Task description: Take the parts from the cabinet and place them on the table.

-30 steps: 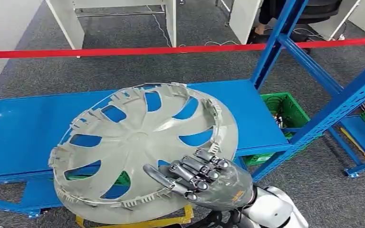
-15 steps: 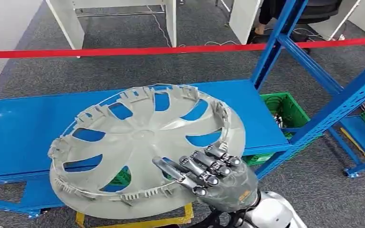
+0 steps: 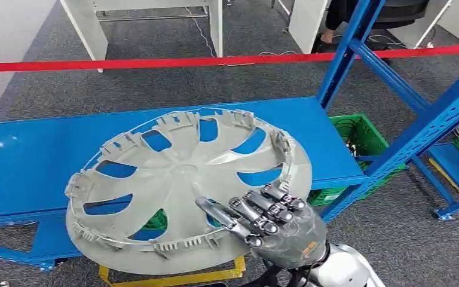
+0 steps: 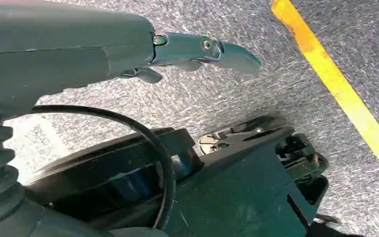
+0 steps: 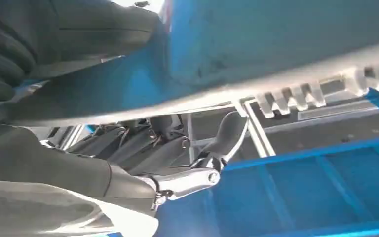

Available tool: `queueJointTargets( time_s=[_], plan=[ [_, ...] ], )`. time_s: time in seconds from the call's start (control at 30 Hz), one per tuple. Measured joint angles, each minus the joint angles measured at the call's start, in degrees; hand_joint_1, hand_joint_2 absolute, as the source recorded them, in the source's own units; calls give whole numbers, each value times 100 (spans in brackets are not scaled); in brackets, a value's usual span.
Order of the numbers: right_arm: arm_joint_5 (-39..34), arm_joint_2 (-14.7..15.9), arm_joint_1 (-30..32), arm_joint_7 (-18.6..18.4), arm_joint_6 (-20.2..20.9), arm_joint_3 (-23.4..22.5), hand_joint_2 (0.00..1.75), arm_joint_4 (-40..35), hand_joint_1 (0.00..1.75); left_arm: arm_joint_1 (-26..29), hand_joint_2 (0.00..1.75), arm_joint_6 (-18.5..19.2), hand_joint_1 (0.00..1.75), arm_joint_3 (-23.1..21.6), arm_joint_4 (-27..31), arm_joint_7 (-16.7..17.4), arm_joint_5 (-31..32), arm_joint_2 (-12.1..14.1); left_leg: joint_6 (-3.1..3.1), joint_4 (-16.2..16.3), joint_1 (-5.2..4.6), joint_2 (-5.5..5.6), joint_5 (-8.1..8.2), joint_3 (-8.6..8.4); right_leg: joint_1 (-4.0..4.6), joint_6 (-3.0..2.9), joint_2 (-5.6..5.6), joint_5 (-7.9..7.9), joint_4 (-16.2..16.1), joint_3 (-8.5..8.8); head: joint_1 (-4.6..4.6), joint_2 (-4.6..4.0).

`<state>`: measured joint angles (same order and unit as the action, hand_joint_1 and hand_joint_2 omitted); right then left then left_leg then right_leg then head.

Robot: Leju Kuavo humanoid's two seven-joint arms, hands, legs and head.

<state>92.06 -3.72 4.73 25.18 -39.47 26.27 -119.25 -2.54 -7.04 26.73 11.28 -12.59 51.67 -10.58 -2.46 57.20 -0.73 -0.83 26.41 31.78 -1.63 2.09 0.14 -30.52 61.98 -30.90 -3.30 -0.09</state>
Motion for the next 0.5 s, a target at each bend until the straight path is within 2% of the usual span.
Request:
queueJointTargets(
  time_s=[0.03, 0.07, 0.13, 0.17, 0.2, 0.23, 0.27, 0.33, 0.37, 0.4, 0.43, 0.47, 0.5],
  plan=[
    [2, -4, -3, 13, 0, -9, 175, -4, 175, -7, 175, -24, 0, -13, 0, 4, 26, 0, 29, 35, -1, 0, 2, 30, 8, -21, -29, -63, -370, 181, 4, 0],
    [4, -13, 5, 22, 0, -15, 175, -15, 175, -18, 175, -48, 0, -22, 0, 13, 57, 0, 76, 83, -30, 6, -8, 88, 46, -17, -18, -34, -417, 268, 0, 0],
    [9, -37, 45, 33, 2, -39, 175, -33, 175, -23, 175, -79, 0, -57, 0, 17, 85, 0, 164, 105, -18, 1, -69, 123, 52, -32, -3, -26, -403, 190, 11, 0],
    [11, -48, 56, 48, 2, -52, 175, -46, 175, -28, 175, -89, 0, -70, 0, 26, 105, 2, 201, 102, -13, 2, -98, 133, 55, -71, 0, -1, -397, 166, 11, 0],
    [18, -63, 69, 63, 2, -68, 175, -57, 175, -32, 175, -94, 0, -76, 0, 35, 114, 13, 238, 124, -14, 13, -55, 173, 12, -157, -21, 62, -439, 96, 7, 0],
    [13, -90, 79, 72, 4, -101, 175, -72, 175, -34, 175, -101, 0, -94, 0, 46, 120, 13, 298, 198, 4, 37, 112, 202, 6, -193, -32, 100, -439, 94, 29, 0],
    [-11, -133, 92, 74, 2, -131, 175, -131, 175, -36, 175, -120, 0, -100, 0, 50, 127, 15, 347, 468, 23, 41, 412, 289, 6, -238, -35, 139, -437, 32, 39, 0],
    [-9, -173, 121, 92, 2, -162, 175, -168, 175, -61, 175, -149, 0, -100, 0, 50, 138, 17, 417, 1337, 67, 45, 976, 510, 12, -251, -41, 242, -432, -97, 35, 0],
    [-9, -186, 138, 98, 2, -177, 175, -170, 175, -72, 175, -162, 0, -103, 0, 50, 138, 17, 442, 1691, 90, 46, 1118, 559, 12, -249, -43, 291, -429, -164, 39, 0],
    [-9, -203, 150, 107, 2, -190, 175, -175, 175, -76, 175, -168, 0, -103, 0, 50, 142, 17, 464, 1781, 112, 46, 1099, 504, 10, -240, -42, 342, -426, -229, 37, 0],
    [-7, -216, 168, 114, 2, -199, 175, -181, 175, -76, 175, -168, 0, -103, 0, 50, 159, 17, 477, 1649, 136, 46, 960, 350, 5, -226, -40, 387, -422, -290, 37, 0],
    [-7, -227, 192, 120, 2, -208, 175, -184, 175, -81, 175, -140, 0, -107, 0, 50, 184, 22, 485, 1280, 153, 46, 735, 93, -3, -203, -34, 431, -412, -348, 37, 0],
    [-7, -256, 218, 140, 4, -227, 175, -190, 175, -78, 175, -96, 0, -111, 0, 48, 197, 39, 491, 749, 171, 46, 519, -236, -15, -174, -28, 470, -396, -404, 39, 0]
  ],
)
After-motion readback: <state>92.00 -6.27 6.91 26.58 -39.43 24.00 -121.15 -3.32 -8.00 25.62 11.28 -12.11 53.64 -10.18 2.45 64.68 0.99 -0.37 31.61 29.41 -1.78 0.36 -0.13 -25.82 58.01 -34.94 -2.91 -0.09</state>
